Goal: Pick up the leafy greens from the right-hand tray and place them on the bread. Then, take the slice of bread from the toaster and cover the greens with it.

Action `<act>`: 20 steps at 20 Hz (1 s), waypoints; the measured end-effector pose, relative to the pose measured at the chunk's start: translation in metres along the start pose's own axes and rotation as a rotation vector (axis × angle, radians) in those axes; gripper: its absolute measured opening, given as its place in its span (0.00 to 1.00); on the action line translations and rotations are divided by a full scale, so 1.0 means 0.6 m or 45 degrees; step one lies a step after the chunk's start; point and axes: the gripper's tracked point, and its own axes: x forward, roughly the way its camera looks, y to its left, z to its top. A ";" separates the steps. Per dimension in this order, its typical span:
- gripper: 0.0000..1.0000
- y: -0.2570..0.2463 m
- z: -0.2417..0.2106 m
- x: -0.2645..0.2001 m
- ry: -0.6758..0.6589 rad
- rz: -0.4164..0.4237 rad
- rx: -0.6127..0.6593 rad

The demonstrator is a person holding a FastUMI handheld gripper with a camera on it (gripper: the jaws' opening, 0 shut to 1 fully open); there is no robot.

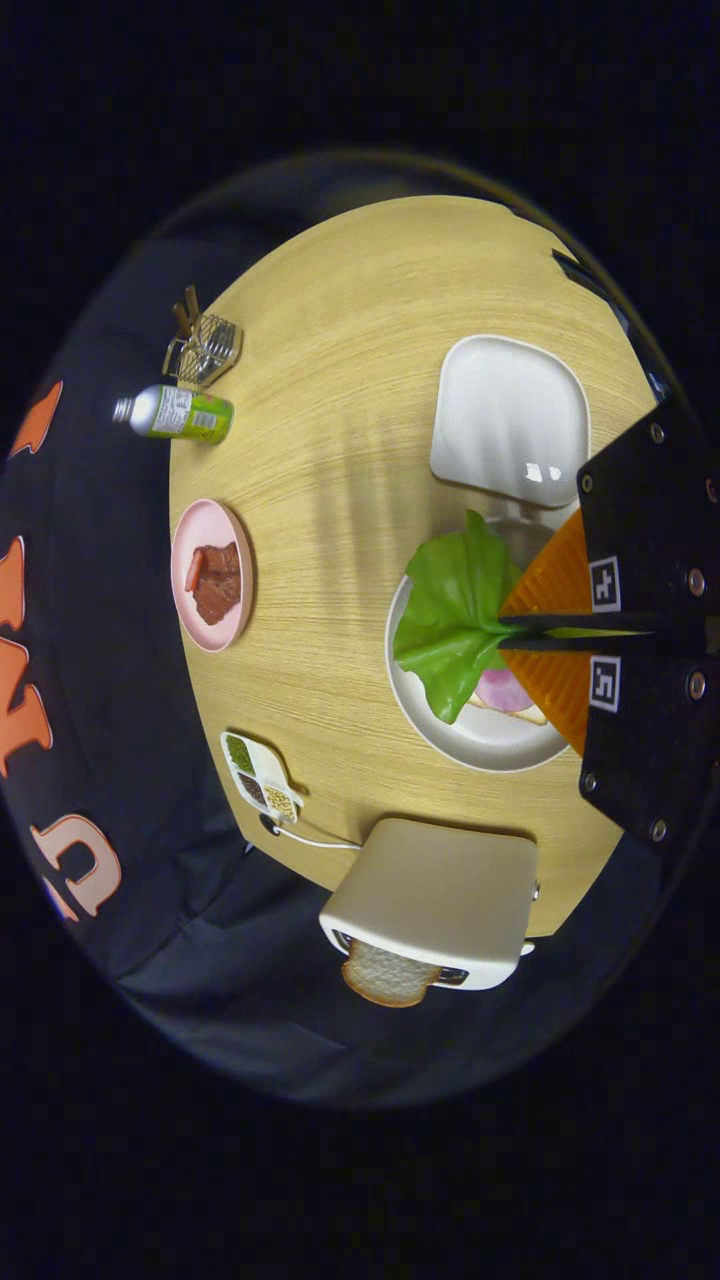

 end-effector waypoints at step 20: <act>0.66 0.046 0.020 0.003 -0.017 -0.042 -0.075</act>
